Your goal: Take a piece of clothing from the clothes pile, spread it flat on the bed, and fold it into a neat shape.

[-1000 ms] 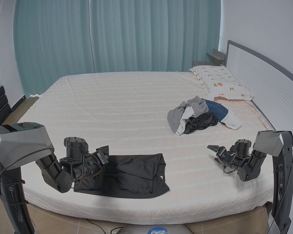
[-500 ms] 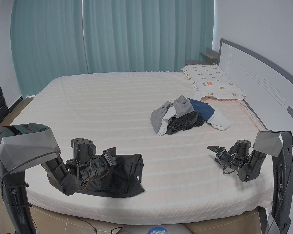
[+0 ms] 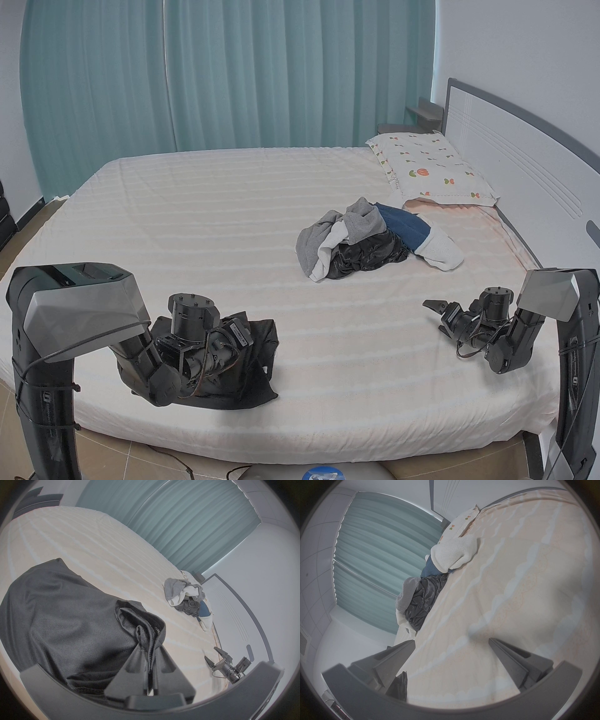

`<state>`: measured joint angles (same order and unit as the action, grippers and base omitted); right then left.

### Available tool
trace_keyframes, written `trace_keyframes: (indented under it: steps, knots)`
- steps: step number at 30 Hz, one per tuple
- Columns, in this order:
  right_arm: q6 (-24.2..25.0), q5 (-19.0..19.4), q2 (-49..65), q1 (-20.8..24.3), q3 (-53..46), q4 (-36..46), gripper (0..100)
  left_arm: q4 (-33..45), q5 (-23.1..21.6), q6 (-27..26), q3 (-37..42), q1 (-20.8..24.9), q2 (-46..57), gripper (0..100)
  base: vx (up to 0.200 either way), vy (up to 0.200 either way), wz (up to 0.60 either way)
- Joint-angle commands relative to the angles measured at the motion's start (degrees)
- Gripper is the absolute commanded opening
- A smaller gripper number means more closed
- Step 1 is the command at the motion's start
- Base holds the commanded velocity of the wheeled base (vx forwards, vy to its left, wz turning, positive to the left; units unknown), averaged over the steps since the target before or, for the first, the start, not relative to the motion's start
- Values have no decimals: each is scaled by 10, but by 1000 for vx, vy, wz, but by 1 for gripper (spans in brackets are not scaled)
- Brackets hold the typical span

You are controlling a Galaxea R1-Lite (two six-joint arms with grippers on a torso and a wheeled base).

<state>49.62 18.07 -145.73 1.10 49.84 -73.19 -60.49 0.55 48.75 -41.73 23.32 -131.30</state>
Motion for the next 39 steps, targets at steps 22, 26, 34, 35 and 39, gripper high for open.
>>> trace_keyframes:
  steps: [22,26,34,35,39]
  knots:
    - [0,0,0,0,-1,0,100,0,18,1,40,0,54,100,0,0,0]
    - [-1,0,0,0,-1,0,100,2,11,4,45,-22,61,100,0,0,0]
    - [-1,0,0,0,-1,0,100,-2,8,3,41,-62,50,100,0,0,0]
    - [-1,0,0,0,-1,0,100,-2,8,3,41,-62,50,100,-200,0,0]
    - [-6,0,0,0,-1,0,100,-1,2,2,40,-73,47,100,-200,0,0]
